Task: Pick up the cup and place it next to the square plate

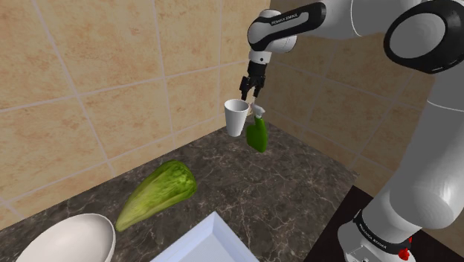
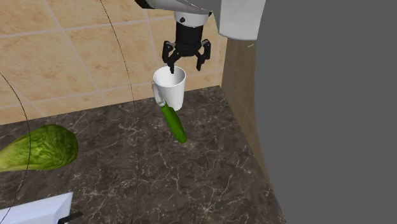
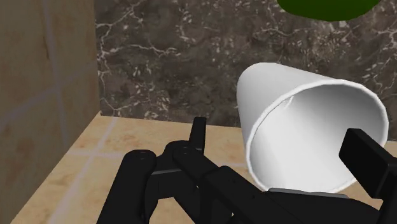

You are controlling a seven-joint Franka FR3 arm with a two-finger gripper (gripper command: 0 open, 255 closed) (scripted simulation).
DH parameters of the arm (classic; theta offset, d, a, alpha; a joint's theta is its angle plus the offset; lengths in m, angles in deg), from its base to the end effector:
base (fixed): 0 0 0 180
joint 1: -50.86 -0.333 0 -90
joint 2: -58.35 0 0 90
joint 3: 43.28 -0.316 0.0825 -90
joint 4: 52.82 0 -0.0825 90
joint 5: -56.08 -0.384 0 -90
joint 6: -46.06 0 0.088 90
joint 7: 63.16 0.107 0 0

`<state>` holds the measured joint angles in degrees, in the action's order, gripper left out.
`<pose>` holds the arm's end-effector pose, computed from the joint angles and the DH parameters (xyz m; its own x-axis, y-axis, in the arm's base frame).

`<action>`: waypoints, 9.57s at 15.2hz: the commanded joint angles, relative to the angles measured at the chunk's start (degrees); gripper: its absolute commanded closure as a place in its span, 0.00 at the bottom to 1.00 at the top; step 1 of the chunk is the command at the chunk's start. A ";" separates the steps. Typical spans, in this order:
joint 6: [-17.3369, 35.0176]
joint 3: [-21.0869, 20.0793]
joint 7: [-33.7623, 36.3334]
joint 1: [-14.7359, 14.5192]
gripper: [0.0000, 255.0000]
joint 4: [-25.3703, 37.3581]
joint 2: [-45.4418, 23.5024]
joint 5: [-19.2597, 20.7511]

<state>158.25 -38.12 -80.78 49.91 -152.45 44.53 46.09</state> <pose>0.6260 -0.0308 0.4353 0.9858 0.1667 0.0181 0.1676 -0.9760 -0.1391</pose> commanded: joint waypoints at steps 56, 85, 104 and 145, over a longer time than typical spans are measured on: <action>-15.21 -0.23 1.91 0.56 1.00 19.89 -5.14 -0.44; -17.71 -4.85 13.77 -6.19 1.00 -0.66 19.78 1.11; -15.93 -18.45 33.67 -14.75 1.00 -24.15 45.17 -5.22; 16.06 -23.29 29.51 -16.55 1.00 -51.33 40.26 -10.24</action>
<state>173.33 -61.27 -51.14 33.44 -203.21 85.14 36.04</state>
